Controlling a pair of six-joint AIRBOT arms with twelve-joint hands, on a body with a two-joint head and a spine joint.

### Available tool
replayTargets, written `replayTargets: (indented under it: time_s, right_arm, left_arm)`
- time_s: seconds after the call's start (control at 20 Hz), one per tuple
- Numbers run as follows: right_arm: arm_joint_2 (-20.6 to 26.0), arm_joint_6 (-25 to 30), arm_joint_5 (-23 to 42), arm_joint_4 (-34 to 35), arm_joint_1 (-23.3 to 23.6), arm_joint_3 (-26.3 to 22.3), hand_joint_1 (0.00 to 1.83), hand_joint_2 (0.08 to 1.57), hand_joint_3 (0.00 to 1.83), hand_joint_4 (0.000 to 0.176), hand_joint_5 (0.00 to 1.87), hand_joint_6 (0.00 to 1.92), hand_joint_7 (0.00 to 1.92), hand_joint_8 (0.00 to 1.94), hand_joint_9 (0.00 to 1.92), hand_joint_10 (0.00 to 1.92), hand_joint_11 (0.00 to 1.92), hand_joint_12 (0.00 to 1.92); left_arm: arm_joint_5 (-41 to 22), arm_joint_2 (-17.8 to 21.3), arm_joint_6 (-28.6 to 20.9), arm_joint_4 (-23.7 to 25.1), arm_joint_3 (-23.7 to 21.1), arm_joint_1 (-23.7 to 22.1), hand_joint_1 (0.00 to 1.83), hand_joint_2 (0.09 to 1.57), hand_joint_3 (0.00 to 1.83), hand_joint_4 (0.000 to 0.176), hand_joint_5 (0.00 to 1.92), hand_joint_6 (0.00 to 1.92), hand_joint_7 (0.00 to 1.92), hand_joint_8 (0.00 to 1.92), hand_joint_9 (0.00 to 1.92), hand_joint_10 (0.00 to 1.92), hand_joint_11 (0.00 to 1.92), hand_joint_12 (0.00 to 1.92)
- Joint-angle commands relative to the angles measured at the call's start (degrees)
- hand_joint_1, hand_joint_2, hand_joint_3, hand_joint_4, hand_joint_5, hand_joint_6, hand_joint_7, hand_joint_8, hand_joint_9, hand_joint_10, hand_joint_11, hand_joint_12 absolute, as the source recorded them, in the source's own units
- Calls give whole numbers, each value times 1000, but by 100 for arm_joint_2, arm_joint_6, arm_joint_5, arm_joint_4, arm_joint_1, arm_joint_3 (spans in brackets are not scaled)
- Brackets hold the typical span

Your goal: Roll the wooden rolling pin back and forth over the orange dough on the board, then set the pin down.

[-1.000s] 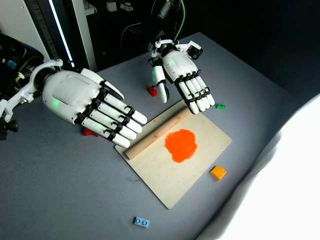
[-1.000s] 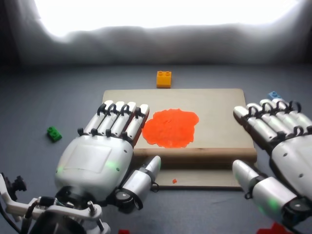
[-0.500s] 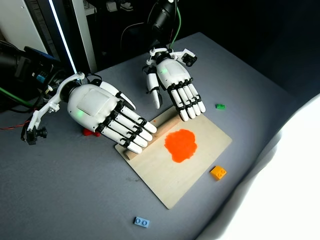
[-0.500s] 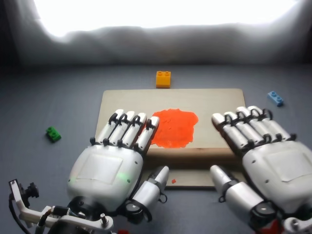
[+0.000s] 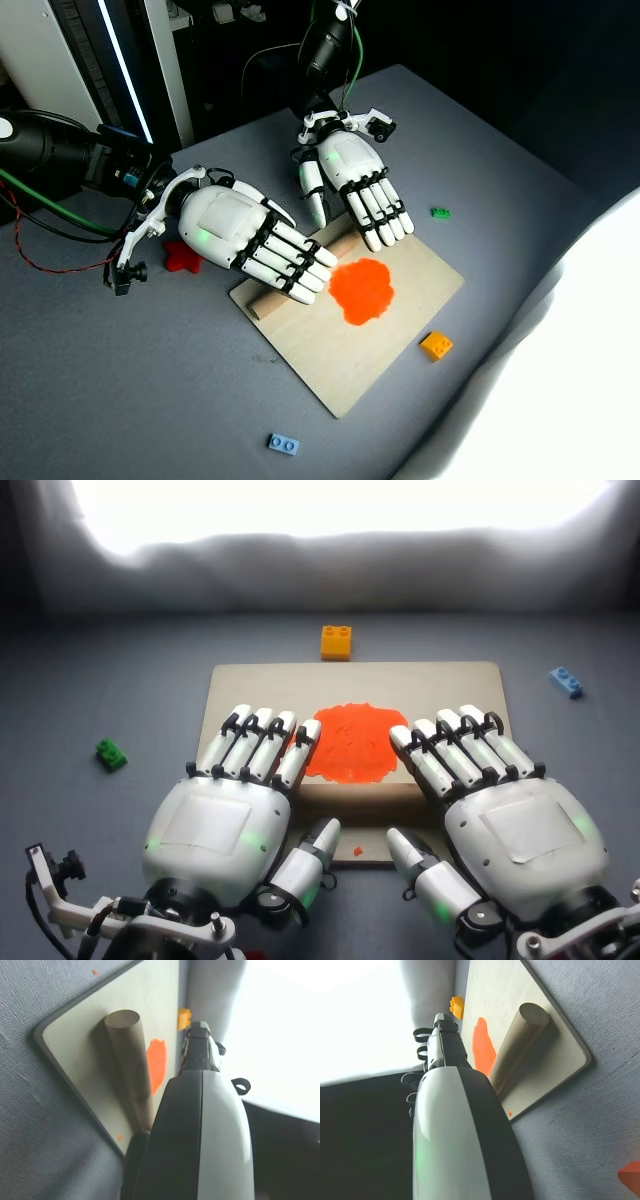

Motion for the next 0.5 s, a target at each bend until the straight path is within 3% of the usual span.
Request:
replayTargets:
  time_s: [0.0,0.45]
  right_arm:
    - [-33,-44,551,-435,64,40,0,1565,46,0,74,0,69,0,3,0,0,0]
    - [-430,-1,463,-434,102,580,0,1571,100,0,53,0,43,0,0,0,0,0]
  left_arm:
    - [-544,-23,-22,387,35,13,0,1569,43,0,55,6,37,3,0,0,0,0]
    - [-530,-231,-24,385,219,19,0,1569,30,0,51,5,19,4,0,0,0,0]
